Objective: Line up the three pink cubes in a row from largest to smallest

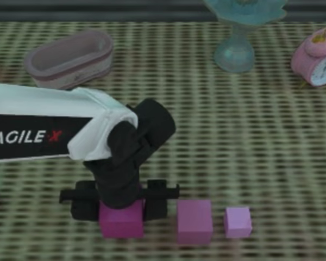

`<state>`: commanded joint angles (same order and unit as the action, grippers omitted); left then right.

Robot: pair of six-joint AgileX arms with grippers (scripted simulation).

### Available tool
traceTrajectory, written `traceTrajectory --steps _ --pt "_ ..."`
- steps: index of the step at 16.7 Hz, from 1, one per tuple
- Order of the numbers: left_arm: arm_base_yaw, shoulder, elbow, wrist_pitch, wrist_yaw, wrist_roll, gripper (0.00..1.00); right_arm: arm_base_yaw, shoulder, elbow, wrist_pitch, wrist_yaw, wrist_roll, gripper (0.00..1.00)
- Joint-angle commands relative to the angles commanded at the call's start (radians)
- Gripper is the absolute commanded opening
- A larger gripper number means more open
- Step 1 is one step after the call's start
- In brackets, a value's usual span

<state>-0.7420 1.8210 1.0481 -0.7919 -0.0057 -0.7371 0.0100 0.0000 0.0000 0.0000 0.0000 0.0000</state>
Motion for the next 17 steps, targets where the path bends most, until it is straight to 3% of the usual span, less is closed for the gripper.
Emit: traceTrajectory --steps 4,5,14,17 --pt "0.0 0.0 0.0 0.0 0.0 0.0 0.98 0.0 0.0 0.0 0.0 0.0 0.0 1.0" --pt "0.0 0.0 0.0 0.0 0.0 0.0 1.0 0.0 0.0 0.0 0.0 0.0 0.0 1.0" --pt "-0.001 -0.002 0.003 -0.004 0.0 0.0 1.0 0.0 0.0 0.0 0.0 0.0 0.0 1.0" --pt "0.0 -0.025 0.051 -0.073 -0.001 -0.001 1.0 0.0 0.0 0.0 0.0 0.0 0.0 1.0"
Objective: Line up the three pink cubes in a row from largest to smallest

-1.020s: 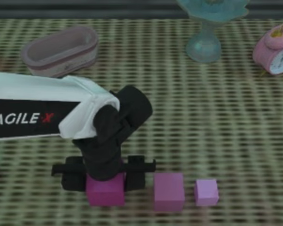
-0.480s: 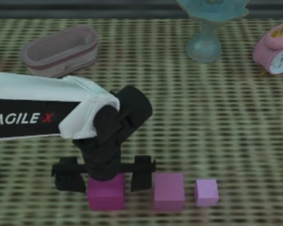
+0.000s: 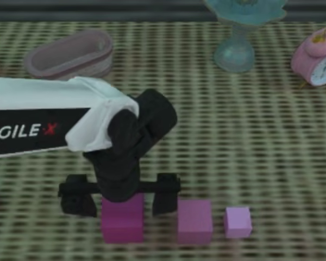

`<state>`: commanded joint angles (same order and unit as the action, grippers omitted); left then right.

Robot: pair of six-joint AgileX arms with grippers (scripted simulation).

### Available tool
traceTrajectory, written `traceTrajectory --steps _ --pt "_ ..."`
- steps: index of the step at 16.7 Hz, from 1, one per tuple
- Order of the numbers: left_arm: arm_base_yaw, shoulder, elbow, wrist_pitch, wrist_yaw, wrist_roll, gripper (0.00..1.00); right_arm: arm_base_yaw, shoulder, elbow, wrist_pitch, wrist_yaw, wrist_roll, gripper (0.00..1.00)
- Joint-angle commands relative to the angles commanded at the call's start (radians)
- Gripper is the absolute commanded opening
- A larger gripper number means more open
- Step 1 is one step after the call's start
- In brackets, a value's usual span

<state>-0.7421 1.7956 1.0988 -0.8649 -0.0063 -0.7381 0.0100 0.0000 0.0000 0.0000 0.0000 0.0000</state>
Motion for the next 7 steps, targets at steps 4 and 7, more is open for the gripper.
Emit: traceTrajectory --steps 4,7 --pt "0.011 -0.056 0.09 -0.159 0.0 -0.005 1.0 0.0 0.0 0.0 0.0 0.0 0.0 1.0" --pt "0.017 -0.081 0.121 -0.204 0.0 -0.004 1.0 0.0 0.0 0.0 0.0 0.0 0.0 1.0"
